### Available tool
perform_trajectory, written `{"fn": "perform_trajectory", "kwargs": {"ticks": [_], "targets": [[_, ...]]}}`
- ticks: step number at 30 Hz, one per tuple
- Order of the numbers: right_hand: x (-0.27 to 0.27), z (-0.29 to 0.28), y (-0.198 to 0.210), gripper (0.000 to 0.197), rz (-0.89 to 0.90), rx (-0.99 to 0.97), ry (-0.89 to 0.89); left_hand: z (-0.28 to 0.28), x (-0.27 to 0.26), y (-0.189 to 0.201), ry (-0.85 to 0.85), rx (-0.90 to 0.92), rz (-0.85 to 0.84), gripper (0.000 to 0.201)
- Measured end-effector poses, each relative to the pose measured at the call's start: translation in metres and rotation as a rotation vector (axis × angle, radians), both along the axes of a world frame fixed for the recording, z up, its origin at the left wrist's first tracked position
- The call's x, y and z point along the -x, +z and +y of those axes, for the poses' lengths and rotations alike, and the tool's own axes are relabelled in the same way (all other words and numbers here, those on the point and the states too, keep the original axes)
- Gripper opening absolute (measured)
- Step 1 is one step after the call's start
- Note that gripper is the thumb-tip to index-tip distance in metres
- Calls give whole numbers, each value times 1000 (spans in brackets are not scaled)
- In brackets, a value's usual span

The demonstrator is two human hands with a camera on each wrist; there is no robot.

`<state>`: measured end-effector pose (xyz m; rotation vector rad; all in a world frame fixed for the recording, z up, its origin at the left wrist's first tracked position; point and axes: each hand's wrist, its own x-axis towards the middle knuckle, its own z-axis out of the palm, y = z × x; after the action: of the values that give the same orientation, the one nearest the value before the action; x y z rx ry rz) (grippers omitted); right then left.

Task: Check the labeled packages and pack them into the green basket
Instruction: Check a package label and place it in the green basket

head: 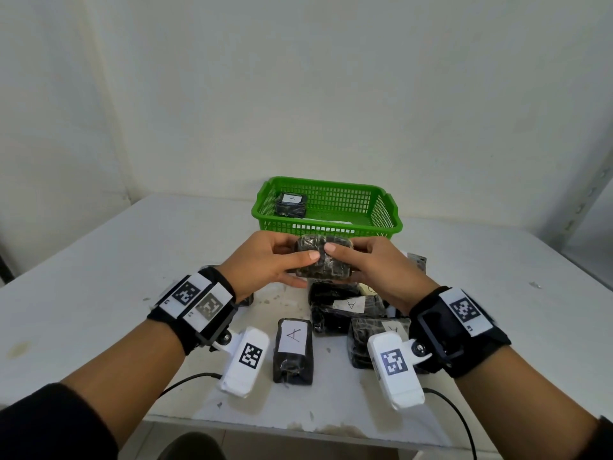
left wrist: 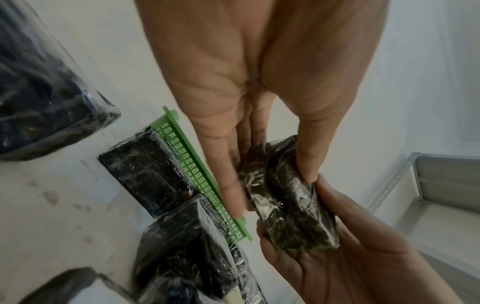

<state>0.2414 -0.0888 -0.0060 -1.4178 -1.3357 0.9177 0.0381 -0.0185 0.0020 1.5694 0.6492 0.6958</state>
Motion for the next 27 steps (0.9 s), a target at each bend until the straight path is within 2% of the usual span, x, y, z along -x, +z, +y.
{"fn": "perform_trajectory", "kwargs": {"ticks": [3,5,7,9,10,13,14,16,19,23,27], "targets": [[-2,1,0,92,-30,-1,-10,0,-1,-2,9,28,-23,37],[-3,3,0,93,14,22,-9,2,0,-3,27,17,-36,42],[-4,3,-1,85,97,56,9,4,1,-2,35,19,-46,51],[-5,3,-1,74,98,66,-2,5,1,-3,20,26,-49,54],[-6,4,-1,76,82,64,-23,5,1,-3,16,18,-46,51],[-5,4,-2,107,44,46,-53,5,1,-5,59,-61,-25,35],[-5,4,-2,108,51,44,-48,5,1,-6,75,-85,-18,32],[-3,1,1,91,109,47,-25,6,2,-6,89,-114,-15,32],[2,-7,10,63,180,106,43,8,5,-5,100,-180,-22,43],[7,-12,14,53,254,179,49,7,6,-5,88,-264,-19,52],[8,-12,14,38,356,136,48,5,6,-6,12,-203,-23,57]]}}
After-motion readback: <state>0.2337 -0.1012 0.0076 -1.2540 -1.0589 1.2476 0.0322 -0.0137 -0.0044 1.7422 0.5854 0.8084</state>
